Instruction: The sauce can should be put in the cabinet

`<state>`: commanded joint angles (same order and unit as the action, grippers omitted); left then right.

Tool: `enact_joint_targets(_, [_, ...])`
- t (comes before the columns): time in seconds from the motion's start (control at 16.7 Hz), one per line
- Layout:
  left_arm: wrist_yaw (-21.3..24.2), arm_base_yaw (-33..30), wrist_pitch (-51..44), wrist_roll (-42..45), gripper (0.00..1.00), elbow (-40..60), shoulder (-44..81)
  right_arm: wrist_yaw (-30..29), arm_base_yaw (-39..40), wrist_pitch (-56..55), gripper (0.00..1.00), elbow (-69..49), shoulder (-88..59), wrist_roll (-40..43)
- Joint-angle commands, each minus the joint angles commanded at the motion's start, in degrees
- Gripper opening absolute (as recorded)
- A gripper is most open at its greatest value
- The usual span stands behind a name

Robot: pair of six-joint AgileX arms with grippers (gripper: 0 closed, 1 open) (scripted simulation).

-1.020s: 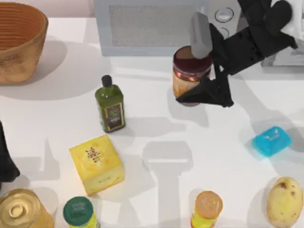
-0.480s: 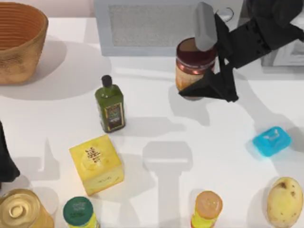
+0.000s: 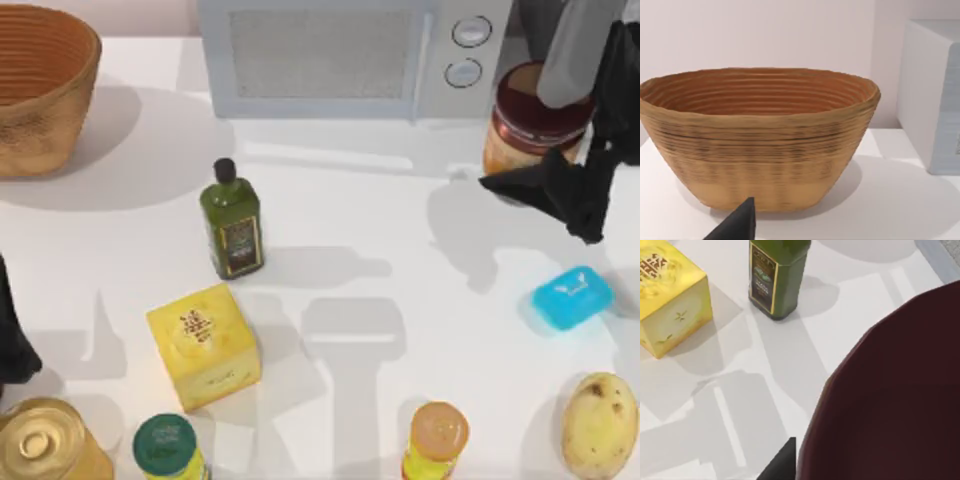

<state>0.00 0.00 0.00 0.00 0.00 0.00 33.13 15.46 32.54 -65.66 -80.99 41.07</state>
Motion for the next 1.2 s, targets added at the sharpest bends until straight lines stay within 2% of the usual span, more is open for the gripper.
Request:
enact_joint_targets(0.66, [0.00,0.00,0.00,0.00,1.00,0.00,0.00,-25.65,-12.24,-25.01,0.00,51.58,66.53,-31.97])
enact_joint_targets(0.9, [0.00,0.00,0.00,0.00,1.00,0.00,0.00,-31.71,-14.87,-31.10,0.00,63.16,78.46,-39.35])
enact_joint_targets(1.2, [0.00,0.00,0.00,0.00,1.00,0.00,0.00,-33.13,-15.46,-32.54,0.00,65.66,80.99,-41.07])
